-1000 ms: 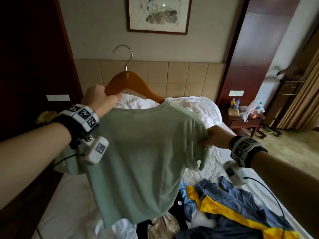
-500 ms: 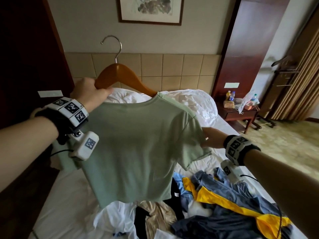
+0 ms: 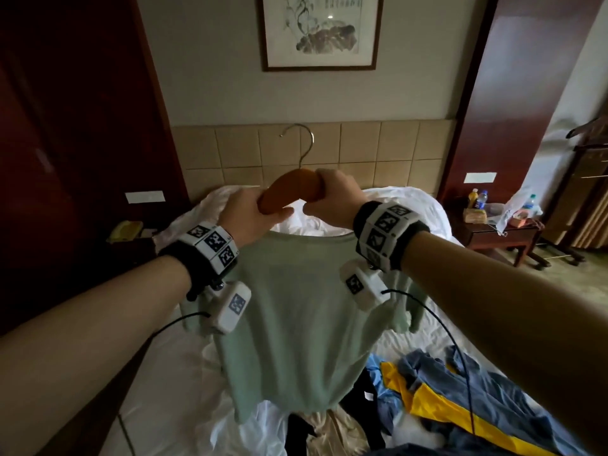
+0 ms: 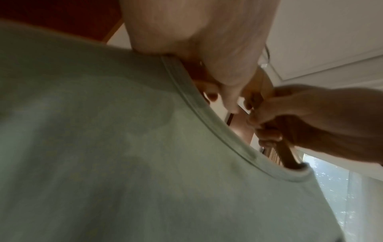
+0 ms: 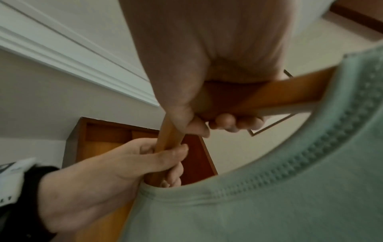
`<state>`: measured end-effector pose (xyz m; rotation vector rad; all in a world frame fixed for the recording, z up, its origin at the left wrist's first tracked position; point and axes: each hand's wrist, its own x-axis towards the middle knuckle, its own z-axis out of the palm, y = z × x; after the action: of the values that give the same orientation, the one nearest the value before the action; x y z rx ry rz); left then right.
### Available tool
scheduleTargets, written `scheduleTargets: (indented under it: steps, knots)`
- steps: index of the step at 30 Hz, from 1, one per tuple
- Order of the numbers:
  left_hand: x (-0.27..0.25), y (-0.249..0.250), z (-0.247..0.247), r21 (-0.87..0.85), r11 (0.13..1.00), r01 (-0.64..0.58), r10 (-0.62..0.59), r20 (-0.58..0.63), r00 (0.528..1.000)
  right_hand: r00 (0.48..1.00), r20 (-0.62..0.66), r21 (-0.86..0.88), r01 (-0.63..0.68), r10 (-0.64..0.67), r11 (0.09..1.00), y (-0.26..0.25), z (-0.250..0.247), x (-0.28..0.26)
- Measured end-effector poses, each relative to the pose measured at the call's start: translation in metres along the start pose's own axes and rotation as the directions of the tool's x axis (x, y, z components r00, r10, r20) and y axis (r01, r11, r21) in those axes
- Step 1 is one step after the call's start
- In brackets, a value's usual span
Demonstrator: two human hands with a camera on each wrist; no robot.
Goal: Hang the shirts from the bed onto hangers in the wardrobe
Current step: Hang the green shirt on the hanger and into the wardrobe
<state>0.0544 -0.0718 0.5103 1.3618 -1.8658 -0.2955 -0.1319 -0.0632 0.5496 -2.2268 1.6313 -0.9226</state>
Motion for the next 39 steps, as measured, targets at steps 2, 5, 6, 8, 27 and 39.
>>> scheduleTargets:
  steps: [2,5,6,8,27,39]
  knots:
    - [-0.003,-0.009,-0.015,-0.085,0.996,0.002,0.007,0.106,0.994,1.000,-0.011,0.016,-0.007,0.007,1.000,0.005,0.004,0.001]
    - [-0.012,-0.033,-0.043,-0.047,0.999,0.004,0.006,0.203,0.979,0.999,-0.053,0.019,-0.010,0.011,1.000,0.016,-0.001,0.001]
    - [-0.017,-0.041,-0.053,-0.007,1.000,0.024,-0.022,0.237,0.971,0.998,-0.064,0.020,-0.013,0.014,1.000,0.020,-0.005,0.002]
    - [-0.029,-0.059,-0.068,0.052,0.994,0.101,-0.112,0.309,0.944,0.997,-0.077,0.014,-0.015,0.016,1.000,0.025,-0.012,0.005]
    - [-0.096,-0.163,-0.052,0.600,0.744,0.296,-0.585,0.370,0.722,0.998,-0.056,0.080,-0.012,0.016,0.997,0.045,-0.008,0.006]
    - [-0.074,-0.066,-0.057,0.092,0.991,0.099,-0.093,-0.066,0.993,0.994,0.035,0.067,0.099,-0.102,0.993,0.003,0.014,0.001]
